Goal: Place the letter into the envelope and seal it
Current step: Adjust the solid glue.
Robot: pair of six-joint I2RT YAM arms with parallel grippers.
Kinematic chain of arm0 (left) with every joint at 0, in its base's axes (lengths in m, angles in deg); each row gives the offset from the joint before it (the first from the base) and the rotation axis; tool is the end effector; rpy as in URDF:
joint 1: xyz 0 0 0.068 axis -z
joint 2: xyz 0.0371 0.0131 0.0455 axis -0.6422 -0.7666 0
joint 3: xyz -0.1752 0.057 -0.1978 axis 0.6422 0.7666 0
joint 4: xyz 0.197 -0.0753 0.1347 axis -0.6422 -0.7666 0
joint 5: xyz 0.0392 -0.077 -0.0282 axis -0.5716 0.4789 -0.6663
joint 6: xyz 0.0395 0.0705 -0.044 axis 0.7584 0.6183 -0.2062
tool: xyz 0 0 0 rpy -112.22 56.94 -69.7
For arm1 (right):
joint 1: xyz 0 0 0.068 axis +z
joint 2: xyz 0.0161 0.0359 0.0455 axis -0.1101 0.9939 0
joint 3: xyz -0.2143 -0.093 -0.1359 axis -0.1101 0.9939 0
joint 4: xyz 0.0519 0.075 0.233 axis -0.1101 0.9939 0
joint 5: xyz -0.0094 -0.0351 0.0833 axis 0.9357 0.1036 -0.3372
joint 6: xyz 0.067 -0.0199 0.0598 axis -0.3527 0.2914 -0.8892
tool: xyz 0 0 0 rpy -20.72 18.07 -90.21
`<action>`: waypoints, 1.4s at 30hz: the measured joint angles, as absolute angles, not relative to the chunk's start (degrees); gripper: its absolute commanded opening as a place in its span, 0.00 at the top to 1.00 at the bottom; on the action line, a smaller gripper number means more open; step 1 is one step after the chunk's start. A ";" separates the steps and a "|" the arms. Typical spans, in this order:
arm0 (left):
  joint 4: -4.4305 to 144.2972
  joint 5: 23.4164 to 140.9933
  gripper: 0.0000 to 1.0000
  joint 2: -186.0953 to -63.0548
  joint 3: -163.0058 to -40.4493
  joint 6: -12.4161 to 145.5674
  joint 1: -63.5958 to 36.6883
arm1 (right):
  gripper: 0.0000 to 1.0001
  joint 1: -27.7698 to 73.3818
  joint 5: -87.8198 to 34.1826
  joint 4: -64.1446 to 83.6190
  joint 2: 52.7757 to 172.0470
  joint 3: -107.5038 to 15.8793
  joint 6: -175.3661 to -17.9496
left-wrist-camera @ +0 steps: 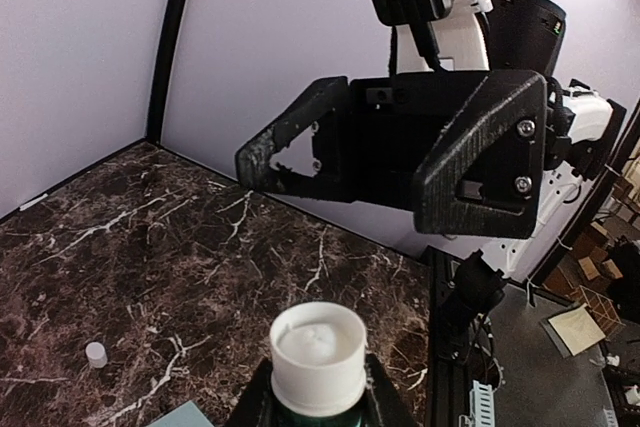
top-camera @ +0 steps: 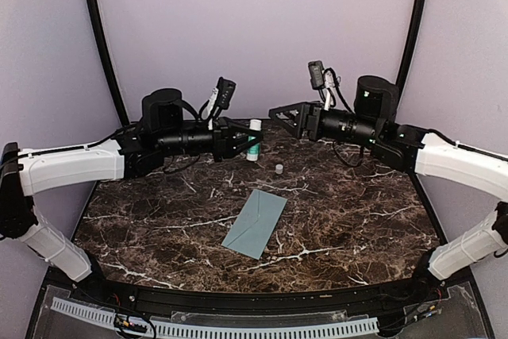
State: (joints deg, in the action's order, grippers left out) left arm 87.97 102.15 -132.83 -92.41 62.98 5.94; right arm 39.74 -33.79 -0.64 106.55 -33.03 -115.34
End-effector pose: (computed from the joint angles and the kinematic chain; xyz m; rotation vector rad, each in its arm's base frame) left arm 0.2344 -0.2979 0.3449 0.8415 1.4995 -1.1989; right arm 0.2261 0.2647 0.3680 -0.5181 1.6666 1.1484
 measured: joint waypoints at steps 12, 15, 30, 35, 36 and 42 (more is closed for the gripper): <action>89.00 111.37 1.00 -135.58 -92.41 62.98 5.94 | 0.41 40.99 -45.33 -2.78 112.63 -35.48 -115.56; 89.26 111.99 1.00 -135.60 -92.41 62.98 5.94 | 0.46 41.36 -45.35 -2.32 113.37 -36.52 -115.21; 89.41 111.18 1.00 -135.78 -92.43 62.98 5.94 | 0.74 42.47 -47.82 0.19 115.34 -38.25 -113.55; 89.63 111.07 0.96 -135.78 -92.43 62.87 5.94 | 0.85 42.47 -47.52 0.69 115.34 -38.34 -113.31; 89.63 111.13 0.89 -135.78 -92.41 62.74 5.94 | 0.86 42.47 -47.32 0.69 115.34 -38.36 -113.22; 90.13 111.90 0.56 -135.78 -92.41 62.54 5.94 | 0.88 42.50 -46.14 0.58 115.34 -38.43 -113.22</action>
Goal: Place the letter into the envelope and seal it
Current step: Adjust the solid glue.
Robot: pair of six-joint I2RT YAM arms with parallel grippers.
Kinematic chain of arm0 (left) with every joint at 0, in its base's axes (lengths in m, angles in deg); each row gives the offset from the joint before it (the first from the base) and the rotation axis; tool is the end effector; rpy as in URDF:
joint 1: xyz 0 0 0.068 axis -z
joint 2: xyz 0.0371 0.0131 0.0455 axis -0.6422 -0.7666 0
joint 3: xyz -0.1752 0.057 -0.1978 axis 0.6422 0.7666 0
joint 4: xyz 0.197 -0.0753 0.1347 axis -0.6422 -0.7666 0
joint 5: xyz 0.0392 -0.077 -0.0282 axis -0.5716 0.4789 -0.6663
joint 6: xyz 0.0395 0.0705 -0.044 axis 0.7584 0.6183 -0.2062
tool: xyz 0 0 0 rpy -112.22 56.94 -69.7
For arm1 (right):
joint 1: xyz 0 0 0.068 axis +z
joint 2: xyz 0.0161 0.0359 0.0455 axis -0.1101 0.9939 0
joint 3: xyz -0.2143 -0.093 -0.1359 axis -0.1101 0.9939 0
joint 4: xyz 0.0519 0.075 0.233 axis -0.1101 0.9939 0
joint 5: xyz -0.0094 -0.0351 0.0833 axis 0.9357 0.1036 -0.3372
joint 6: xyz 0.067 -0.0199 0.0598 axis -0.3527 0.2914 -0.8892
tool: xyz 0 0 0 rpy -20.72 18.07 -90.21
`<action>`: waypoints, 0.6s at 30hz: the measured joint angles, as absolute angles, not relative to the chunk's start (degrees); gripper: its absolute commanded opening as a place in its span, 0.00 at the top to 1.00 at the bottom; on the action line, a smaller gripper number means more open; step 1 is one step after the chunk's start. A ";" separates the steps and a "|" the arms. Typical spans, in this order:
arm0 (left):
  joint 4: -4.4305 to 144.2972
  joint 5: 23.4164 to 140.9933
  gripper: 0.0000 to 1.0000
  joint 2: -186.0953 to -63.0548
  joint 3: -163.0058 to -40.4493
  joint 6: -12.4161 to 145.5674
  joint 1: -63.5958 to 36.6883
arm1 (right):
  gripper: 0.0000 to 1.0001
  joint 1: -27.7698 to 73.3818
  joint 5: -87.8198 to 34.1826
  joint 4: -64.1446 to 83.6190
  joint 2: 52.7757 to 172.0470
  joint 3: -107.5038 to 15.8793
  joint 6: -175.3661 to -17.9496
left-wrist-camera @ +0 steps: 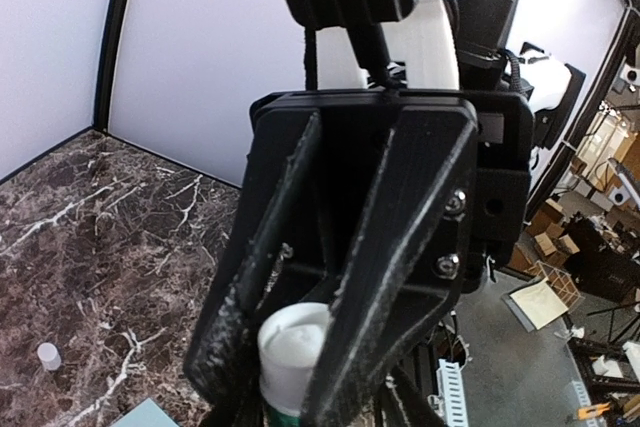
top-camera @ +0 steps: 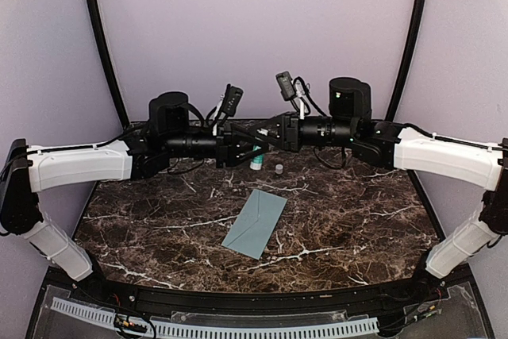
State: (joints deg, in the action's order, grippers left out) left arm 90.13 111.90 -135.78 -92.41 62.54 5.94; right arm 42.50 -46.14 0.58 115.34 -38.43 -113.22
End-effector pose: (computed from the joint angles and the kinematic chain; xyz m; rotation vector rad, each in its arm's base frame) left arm 0.2288 -0.3090 0.3319 0.9797 1.4709 -1.3303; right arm 0.2217 0.3104 0.3495 -0.7808 1.7010 1.3060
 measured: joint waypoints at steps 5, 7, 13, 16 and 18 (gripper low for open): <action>90.24 112.93 0.54 -135.78 -92.36 62.45 5.94 | 0.88 42.50 -45.13 0.58 115.29 -38.43 -113.31; 89.96 113.12 0.54 -135.78 -92.19 62.54 5.94 | 0.88 42.50 -44.87 0.58 115.29 -38.43 -113.31; 87.66 113.36 0.64 -135.78 -90.59 62.93 5.94 | 0.89 42.50 -44.76 0.50 115.21 -38.43 -113.72; 87.14 113.49 0.70 -135.78 -90.03 63.13 5.94 | 0.89 42.50 -44.74 0.28 115.21 -38.43 -113.94; 87.07 113.52 0.77 -135.76 -89.85 63.19 5.94 | 0.89 42.50 -44.72 0.21 115.21 -38.43 -114.07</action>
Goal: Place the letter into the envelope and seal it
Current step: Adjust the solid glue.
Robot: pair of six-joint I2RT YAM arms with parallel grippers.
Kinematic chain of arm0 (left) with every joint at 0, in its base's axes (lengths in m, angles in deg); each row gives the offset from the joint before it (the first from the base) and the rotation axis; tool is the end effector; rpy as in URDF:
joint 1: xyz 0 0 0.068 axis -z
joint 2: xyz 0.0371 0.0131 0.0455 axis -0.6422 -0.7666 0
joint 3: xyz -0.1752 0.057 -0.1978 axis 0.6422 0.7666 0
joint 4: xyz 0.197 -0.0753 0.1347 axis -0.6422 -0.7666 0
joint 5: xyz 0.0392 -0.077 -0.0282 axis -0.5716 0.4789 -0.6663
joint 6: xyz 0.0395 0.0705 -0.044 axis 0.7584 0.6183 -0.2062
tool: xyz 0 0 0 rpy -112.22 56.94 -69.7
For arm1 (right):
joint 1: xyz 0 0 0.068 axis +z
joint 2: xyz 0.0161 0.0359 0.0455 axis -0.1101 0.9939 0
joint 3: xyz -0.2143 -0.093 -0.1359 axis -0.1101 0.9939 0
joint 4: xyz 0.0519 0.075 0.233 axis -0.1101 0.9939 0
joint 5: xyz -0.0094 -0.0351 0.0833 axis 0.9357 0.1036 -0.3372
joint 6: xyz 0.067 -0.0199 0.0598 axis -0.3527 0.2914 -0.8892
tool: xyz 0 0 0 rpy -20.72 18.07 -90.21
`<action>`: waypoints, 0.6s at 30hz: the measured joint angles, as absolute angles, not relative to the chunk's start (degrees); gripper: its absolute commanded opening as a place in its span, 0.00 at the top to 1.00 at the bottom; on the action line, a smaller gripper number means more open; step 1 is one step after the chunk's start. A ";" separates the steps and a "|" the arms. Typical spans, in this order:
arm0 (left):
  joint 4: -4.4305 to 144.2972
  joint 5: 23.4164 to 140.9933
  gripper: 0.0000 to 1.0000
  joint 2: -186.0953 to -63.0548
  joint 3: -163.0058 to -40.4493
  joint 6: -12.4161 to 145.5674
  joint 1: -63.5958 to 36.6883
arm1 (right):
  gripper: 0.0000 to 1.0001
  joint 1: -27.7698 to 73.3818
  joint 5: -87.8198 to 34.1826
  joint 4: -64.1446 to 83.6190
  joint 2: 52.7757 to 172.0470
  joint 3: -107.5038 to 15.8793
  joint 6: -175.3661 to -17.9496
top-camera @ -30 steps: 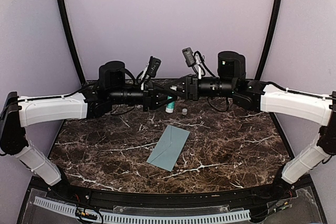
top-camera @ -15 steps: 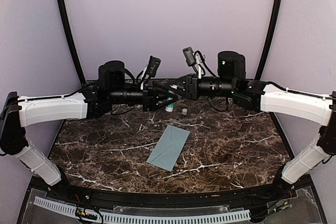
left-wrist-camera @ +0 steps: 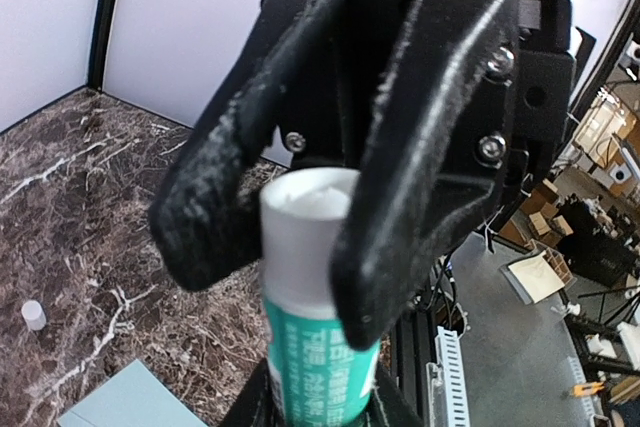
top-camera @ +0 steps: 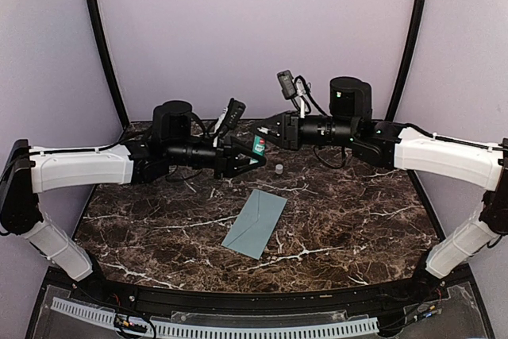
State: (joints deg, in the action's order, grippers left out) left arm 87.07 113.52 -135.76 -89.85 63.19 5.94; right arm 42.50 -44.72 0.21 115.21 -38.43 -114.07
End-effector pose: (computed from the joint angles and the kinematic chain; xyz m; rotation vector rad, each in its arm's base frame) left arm 0.2243 -0.3070 0.3080 1.0179 1.5615 -1.3460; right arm 0.2234 0.3096 0.3511 -0.7480 1.7042 1.2982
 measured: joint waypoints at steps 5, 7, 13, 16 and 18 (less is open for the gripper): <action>87.10 113.58 0.94 -135.73 -89.72 63.83 5.94 | 0.86 42.47 -44.67 0.17 115.21 -38.43 -114.57; 87.07 113.65 0.97 -135.73 -89.72 64.00 5.94 | 0.76 42.30 -44.54 0.17 115.21 -38.43 -114.57; 84.78 113.67 1.00 -135.03 -89.72 64.70 5.15 | 0.37 41.47 -42.25 0.19 114.49 -38.30 -115.23; 82.33 114.19 1.00 -133.66 -89.70 65.12 3.03 | 0.36 39.92 -39.56 0.69 112.71 -37.86 -115.78; 80.04 114.63 1.00 -132.21 -89.72 66.01 0.19 | 0.36 38.69 -37.15 1.63 111.84 -37.81 -115.82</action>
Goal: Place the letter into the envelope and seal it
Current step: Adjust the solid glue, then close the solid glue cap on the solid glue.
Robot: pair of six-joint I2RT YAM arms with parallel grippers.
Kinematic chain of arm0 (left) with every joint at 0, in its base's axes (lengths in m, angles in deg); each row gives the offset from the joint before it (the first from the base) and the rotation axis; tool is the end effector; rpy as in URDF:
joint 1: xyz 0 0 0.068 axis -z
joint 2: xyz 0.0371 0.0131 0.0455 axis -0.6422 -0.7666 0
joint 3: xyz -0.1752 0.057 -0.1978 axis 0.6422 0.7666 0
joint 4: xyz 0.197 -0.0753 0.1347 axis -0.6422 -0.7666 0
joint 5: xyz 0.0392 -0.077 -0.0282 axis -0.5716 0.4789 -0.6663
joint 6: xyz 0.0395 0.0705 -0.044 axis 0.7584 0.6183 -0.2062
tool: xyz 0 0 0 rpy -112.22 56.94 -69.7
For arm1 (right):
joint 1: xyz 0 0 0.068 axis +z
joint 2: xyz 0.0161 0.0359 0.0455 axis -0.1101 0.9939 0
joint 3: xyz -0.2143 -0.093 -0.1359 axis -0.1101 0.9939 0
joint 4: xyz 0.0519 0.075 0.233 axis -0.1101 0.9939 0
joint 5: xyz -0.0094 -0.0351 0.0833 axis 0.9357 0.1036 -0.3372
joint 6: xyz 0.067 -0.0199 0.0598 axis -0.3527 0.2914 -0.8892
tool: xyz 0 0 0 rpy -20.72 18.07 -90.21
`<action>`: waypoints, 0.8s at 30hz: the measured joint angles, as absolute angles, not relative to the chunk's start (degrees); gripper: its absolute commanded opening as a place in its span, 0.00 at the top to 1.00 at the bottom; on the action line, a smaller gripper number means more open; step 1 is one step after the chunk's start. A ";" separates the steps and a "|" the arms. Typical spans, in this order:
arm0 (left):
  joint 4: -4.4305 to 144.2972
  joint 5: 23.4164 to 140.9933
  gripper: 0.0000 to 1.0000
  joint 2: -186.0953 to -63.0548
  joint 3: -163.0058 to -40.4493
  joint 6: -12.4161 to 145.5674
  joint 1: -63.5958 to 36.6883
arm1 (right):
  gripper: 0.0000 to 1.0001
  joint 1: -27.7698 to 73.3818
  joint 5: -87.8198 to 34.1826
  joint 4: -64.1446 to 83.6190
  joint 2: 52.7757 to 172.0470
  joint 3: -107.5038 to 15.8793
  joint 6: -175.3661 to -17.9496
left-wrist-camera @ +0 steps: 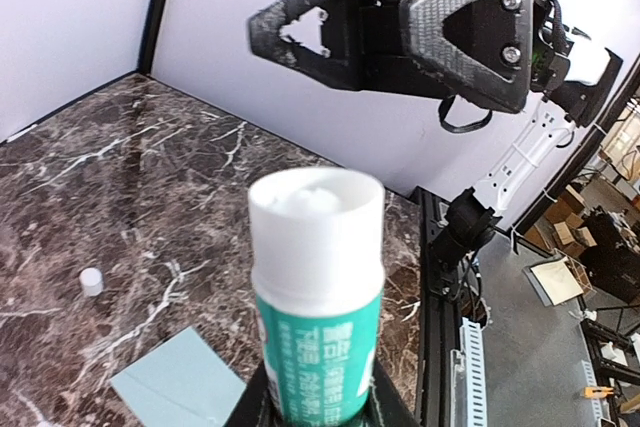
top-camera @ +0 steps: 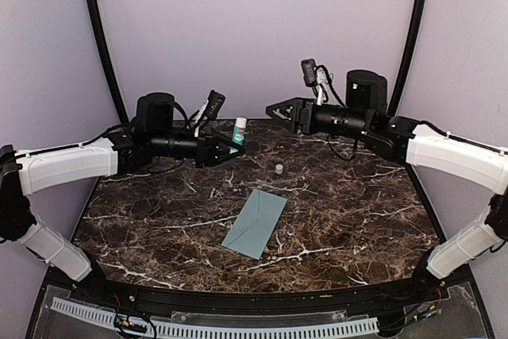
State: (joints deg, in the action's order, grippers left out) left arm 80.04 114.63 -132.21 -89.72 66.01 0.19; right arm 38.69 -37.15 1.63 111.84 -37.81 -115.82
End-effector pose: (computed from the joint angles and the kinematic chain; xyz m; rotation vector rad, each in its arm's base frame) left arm 0.2410 -0.2737 0.3123 0.9775 1.6214 -1.2633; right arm 0.2430 0.2792 0.3636 -0.5490 1.7192 1.1744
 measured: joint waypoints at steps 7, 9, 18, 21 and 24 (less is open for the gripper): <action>69.13 114.39 1.00 -127.62 -90.68 70.78 -11.86 | 0.40 36.11 -23.98 13.33 116.76 -42.80 -115.49; 66.57 113.28 1.00 -126.77 -90.81 72.24 -13.89 | 0.40 35.87 -20.46 17.06 120.71 -45.53 -115.38; 61.39 108.71 1.00 -123.27 -90.27 75.19 -14.83 | 0.43 35.22 -13.05 32.15 141.30 -58.95 -114.47; 60.34 107.68 1.00 -123.27 -90.27 75.48 -14.83 | 0.43 35.02 -11.95 35.27 147.07 -64.22 -114.01; 60.06 107.33 1.00 -123.27 -90.27 75.52 -14.83 | 0.43 34.82 -10.69 38.05 152.54 -69.79 -113.66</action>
